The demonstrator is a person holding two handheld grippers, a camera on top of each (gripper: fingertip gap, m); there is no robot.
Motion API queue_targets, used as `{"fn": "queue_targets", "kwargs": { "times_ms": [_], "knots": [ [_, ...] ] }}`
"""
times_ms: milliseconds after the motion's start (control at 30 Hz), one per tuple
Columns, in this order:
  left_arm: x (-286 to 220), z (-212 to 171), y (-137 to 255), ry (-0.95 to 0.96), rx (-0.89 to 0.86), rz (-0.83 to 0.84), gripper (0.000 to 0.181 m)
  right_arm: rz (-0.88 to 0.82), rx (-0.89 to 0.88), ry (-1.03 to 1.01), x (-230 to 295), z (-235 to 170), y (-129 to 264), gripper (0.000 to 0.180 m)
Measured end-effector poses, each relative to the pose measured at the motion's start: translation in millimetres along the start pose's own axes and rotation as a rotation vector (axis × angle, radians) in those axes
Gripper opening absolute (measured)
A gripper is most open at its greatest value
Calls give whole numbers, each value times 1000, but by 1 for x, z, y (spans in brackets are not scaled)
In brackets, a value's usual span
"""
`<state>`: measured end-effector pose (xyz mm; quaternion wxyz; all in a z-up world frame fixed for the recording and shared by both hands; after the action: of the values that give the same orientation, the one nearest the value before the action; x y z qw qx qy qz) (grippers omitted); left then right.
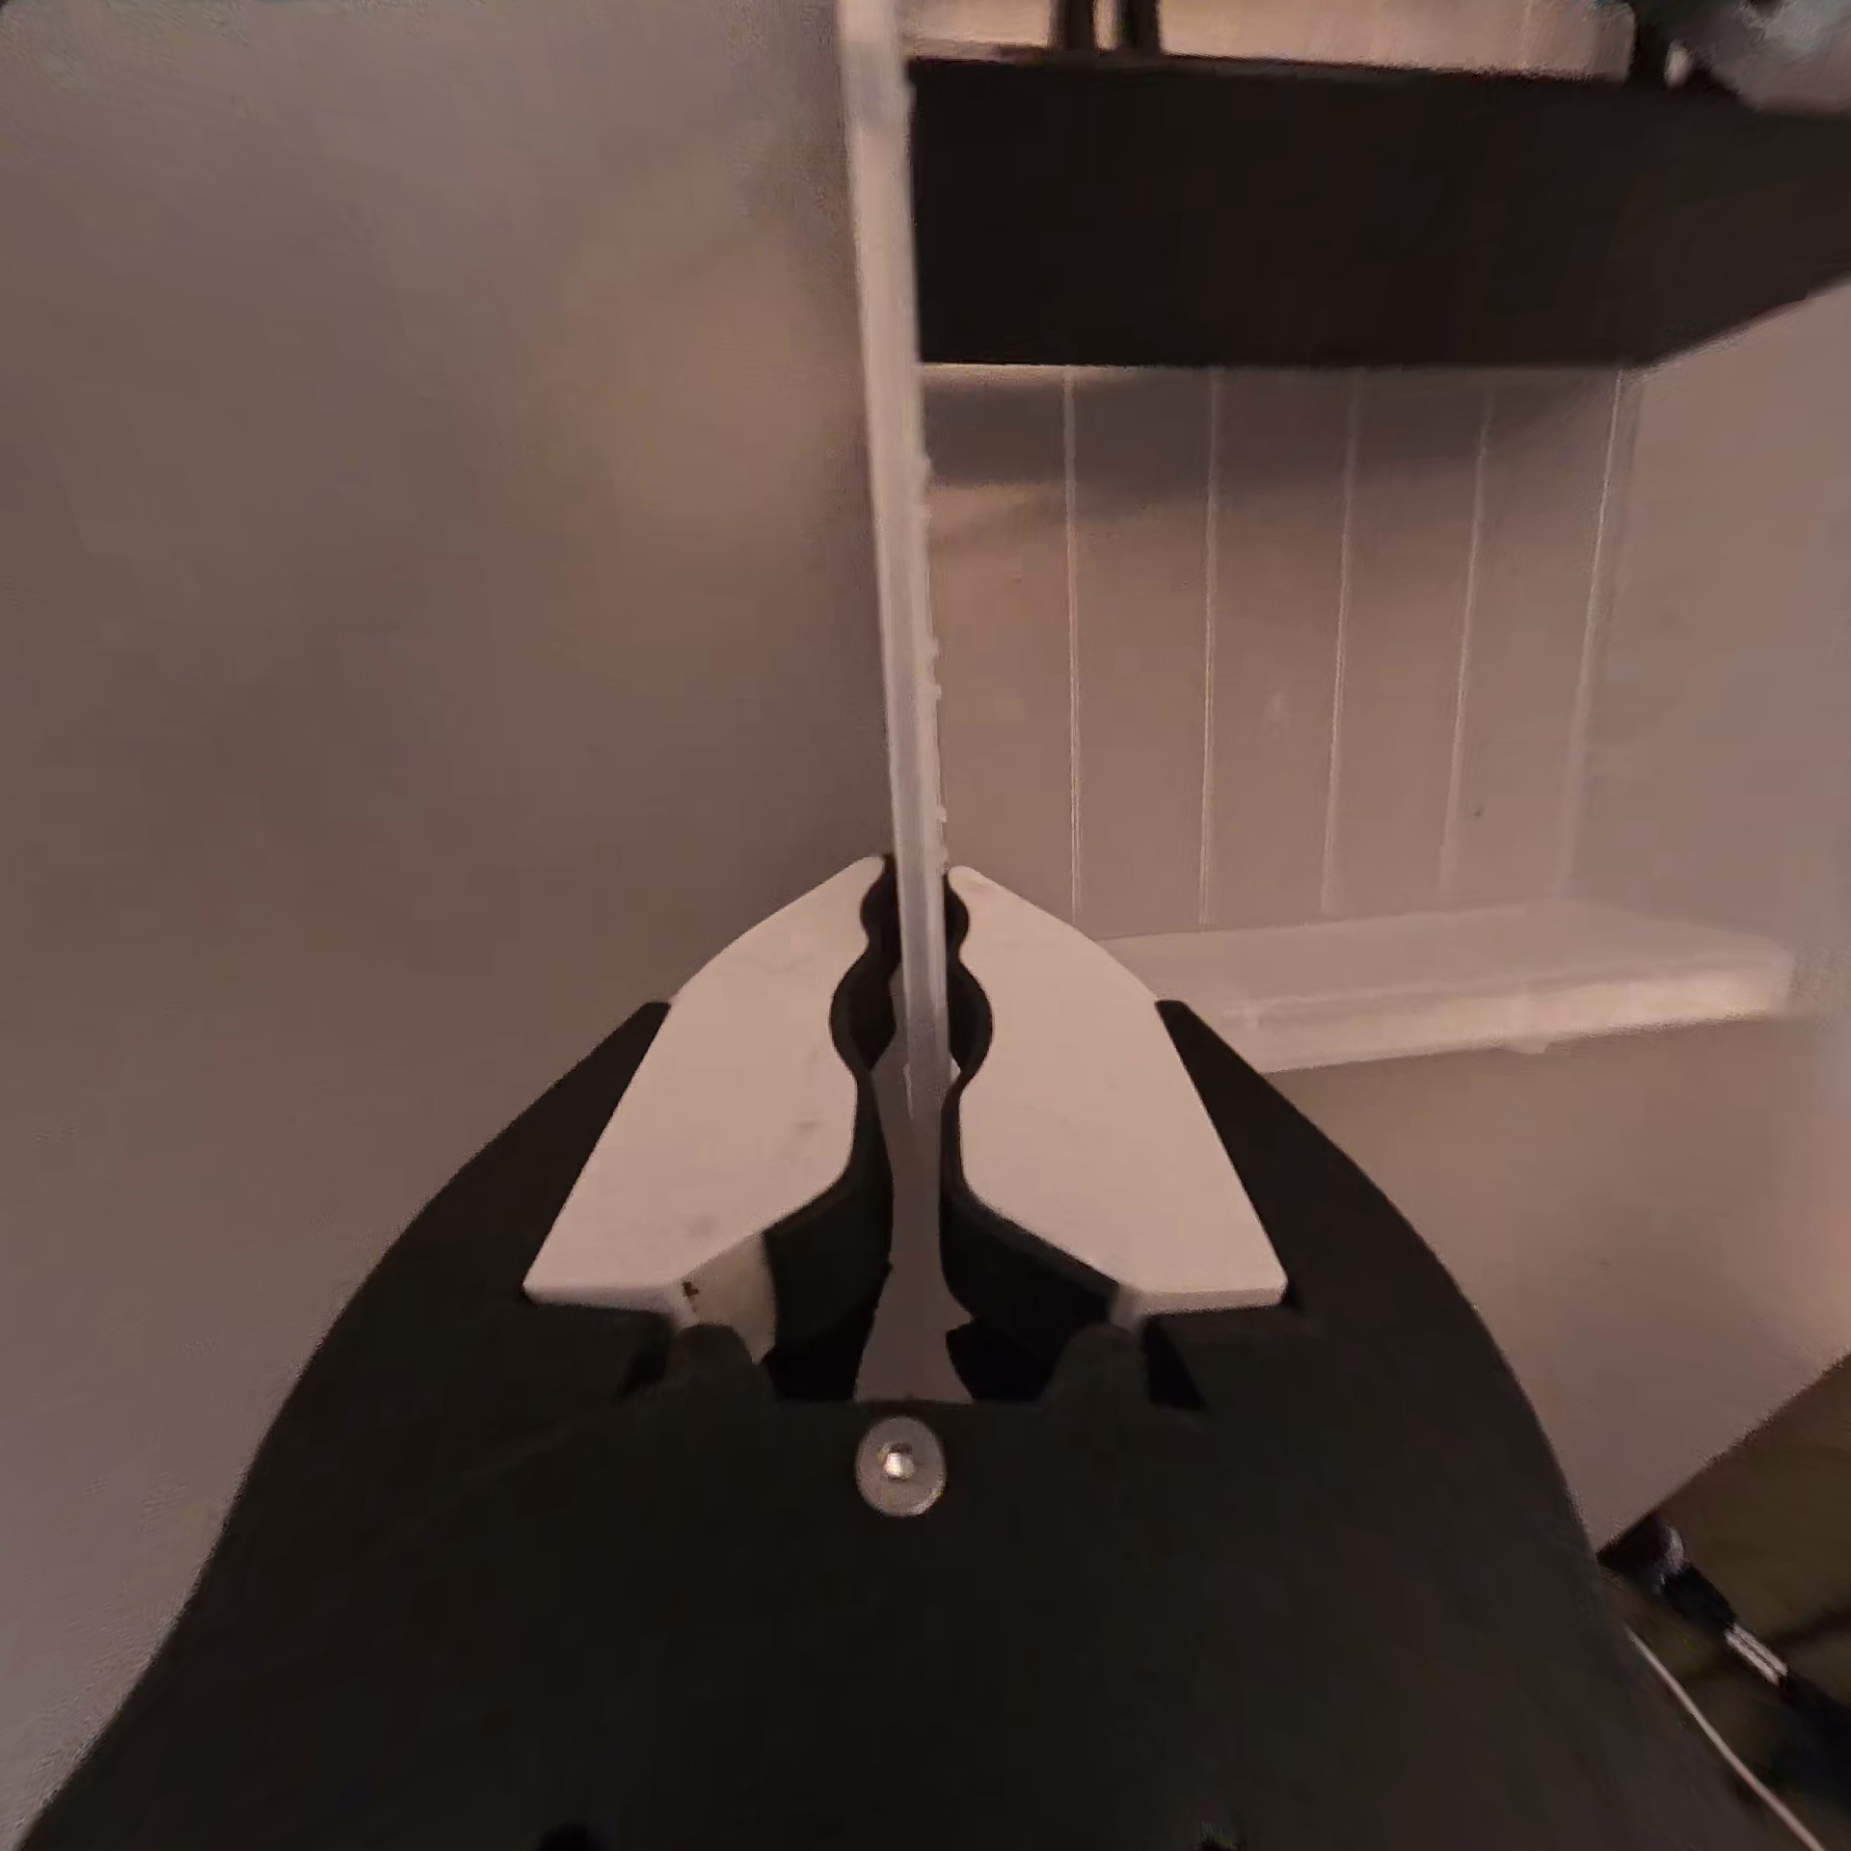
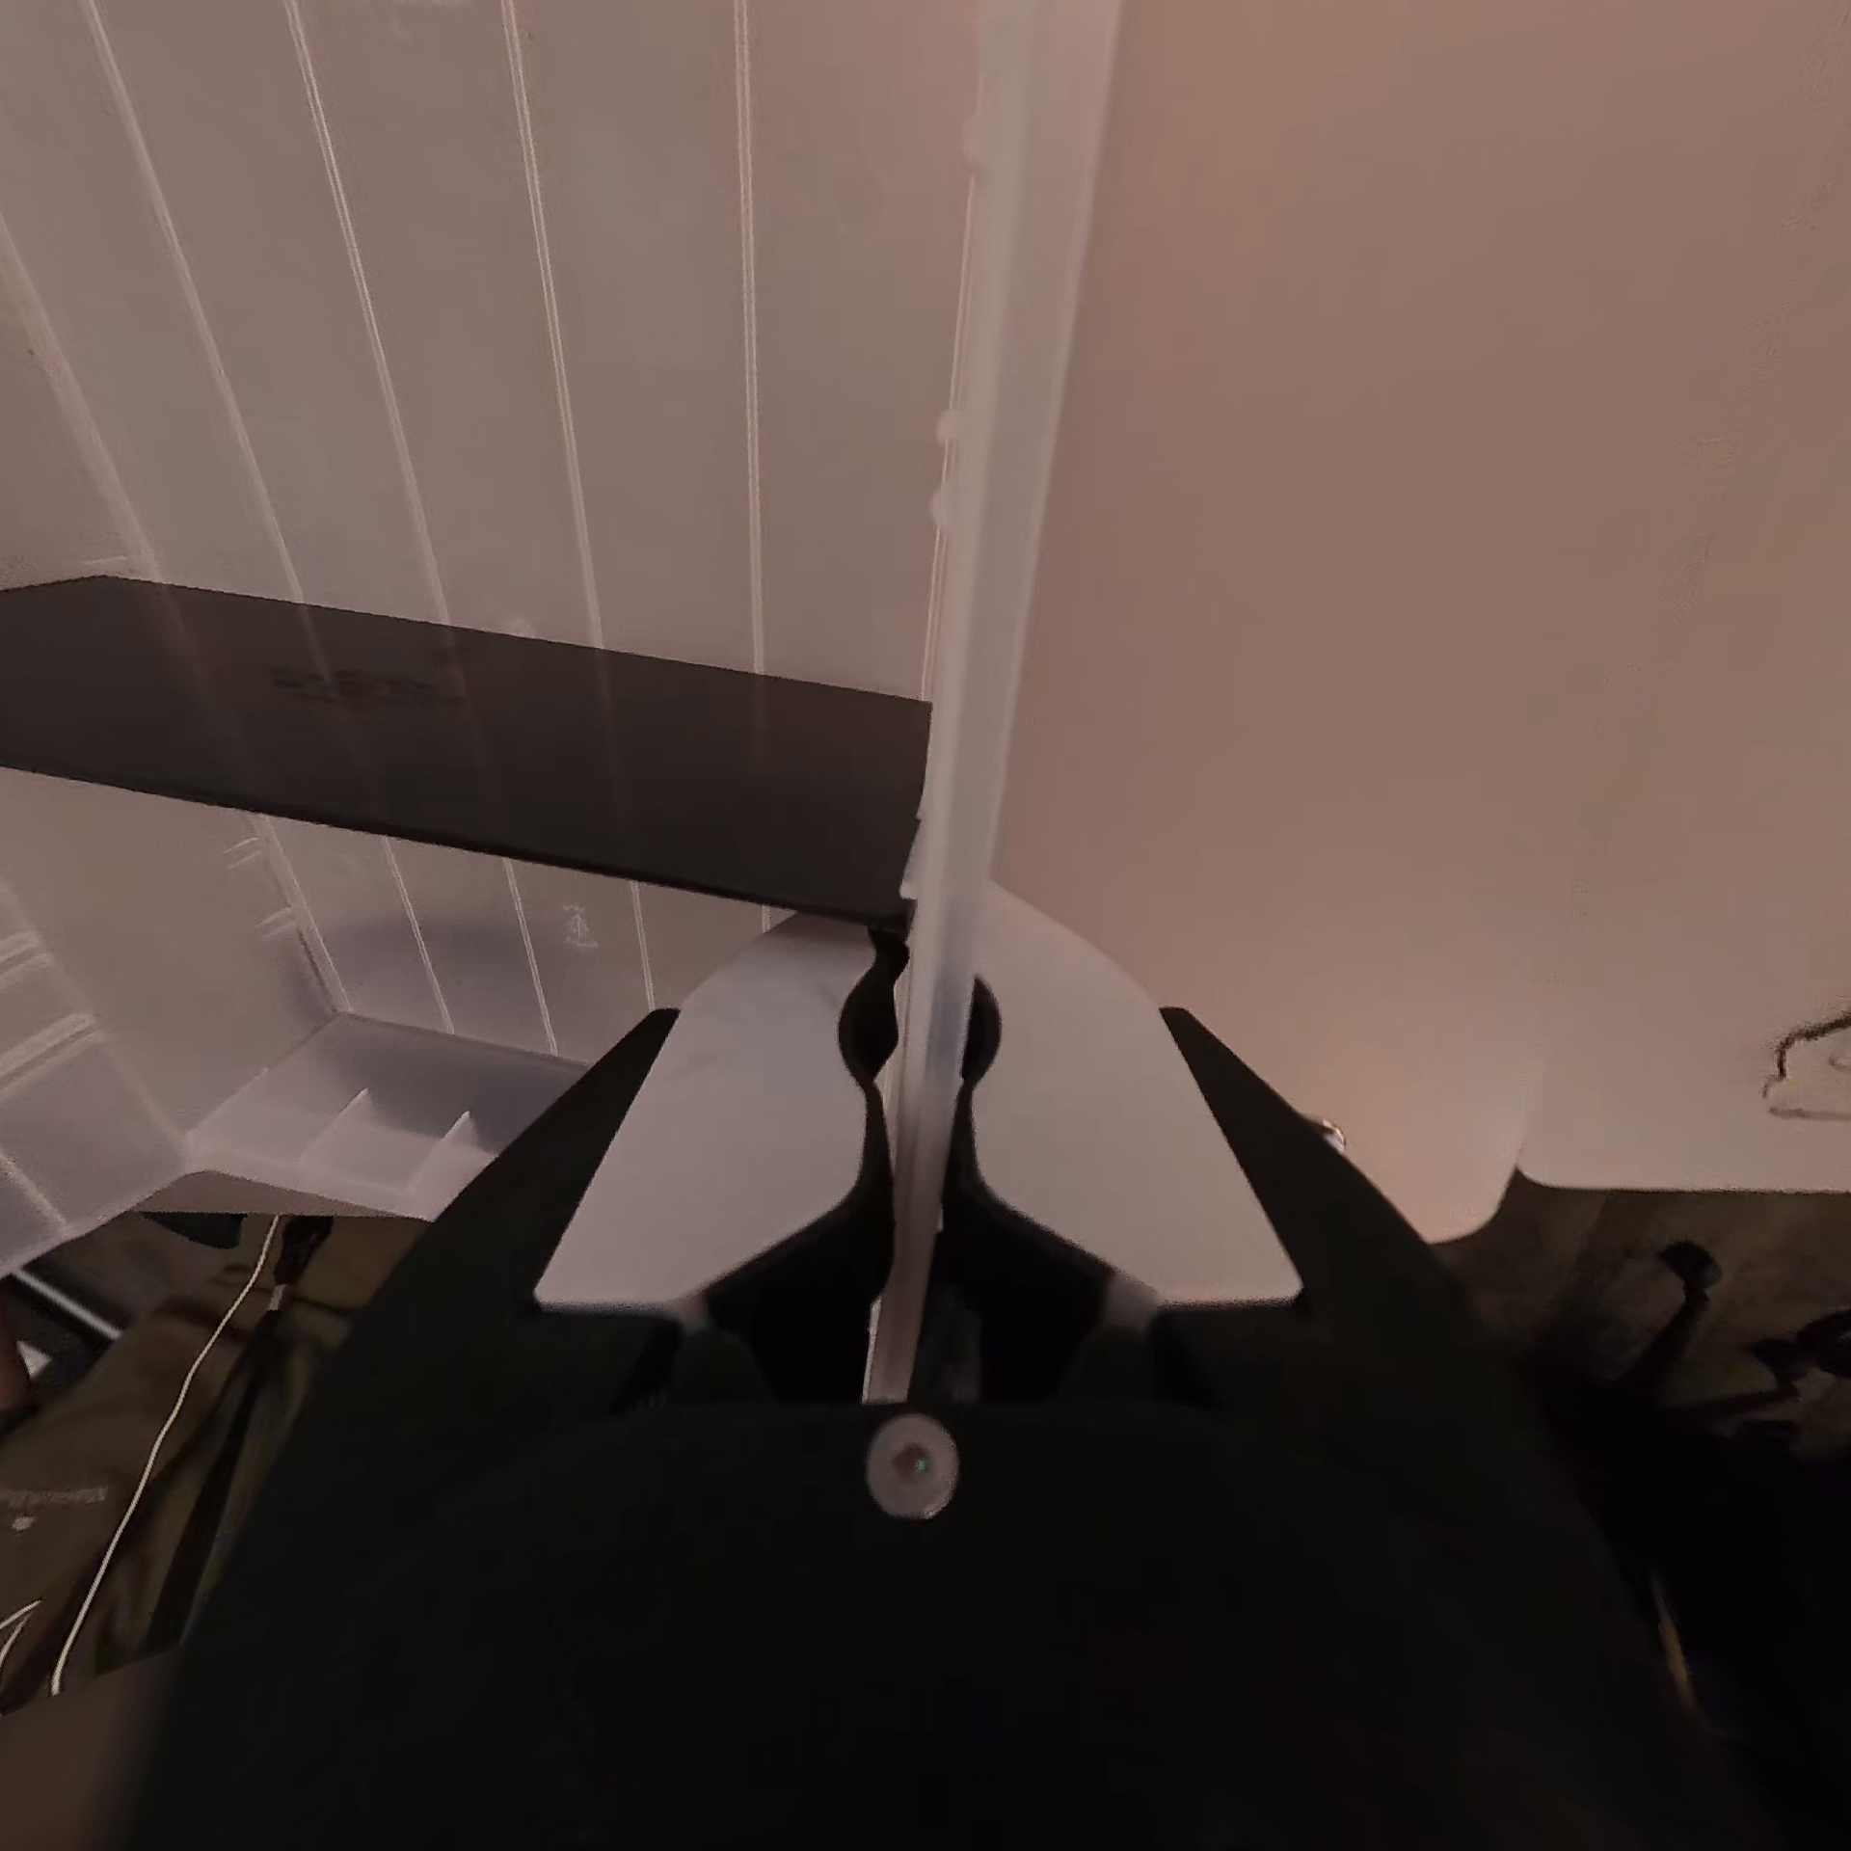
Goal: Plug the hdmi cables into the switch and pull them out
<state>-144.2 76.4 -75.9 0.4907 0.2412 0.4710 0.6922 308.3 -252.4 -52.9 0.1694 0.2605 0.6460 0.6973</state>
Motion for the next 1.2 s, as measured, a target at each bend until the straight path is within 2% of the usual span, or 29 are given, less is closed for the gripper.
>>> {"fn": "queue_targets", "kwargs": {
  "times_ms": [33,167,400,567,700,767,867,1200],
  "knots": [
    [14,-6,6,27,8,0,4,2,5,16,4,2,-6,5],
    [74,-41,34,125,49,88,5,16,29,61,20,10,-24,5],
    [150,-123,87,384,18,56,11,48,33,99,48,25,-45,5],
    [187,-183,123,626,-57,104,15,50,-11,108,63,35,-56,5],
    [199,-215,144,781,-124,112,15,48,-30,179,78,37,-61,5],
    [198,-226,149,832,-119,115,16,48,-24,205,83,36,-61,5],
    [185,-231,150,805,-74,80,16,44,-18,218,87,36,-62,5],
    [150,-216,135,664,59,-51,16,25,-1,124,78,46,-61,5]
  ]
}}
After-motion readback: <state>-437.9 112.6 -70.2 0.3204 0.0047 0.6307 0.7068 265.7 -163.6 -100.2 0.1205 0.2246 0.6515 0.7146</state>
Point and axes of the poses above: each gripper's, where its closed fingertips meet, y back along the fingers, z out of its top, x = y × z across the jaws, the point moved 4 cm from there along y, back along the fingers, and after that the axes turned 6 degrees about -x, right-handed, at the moved point
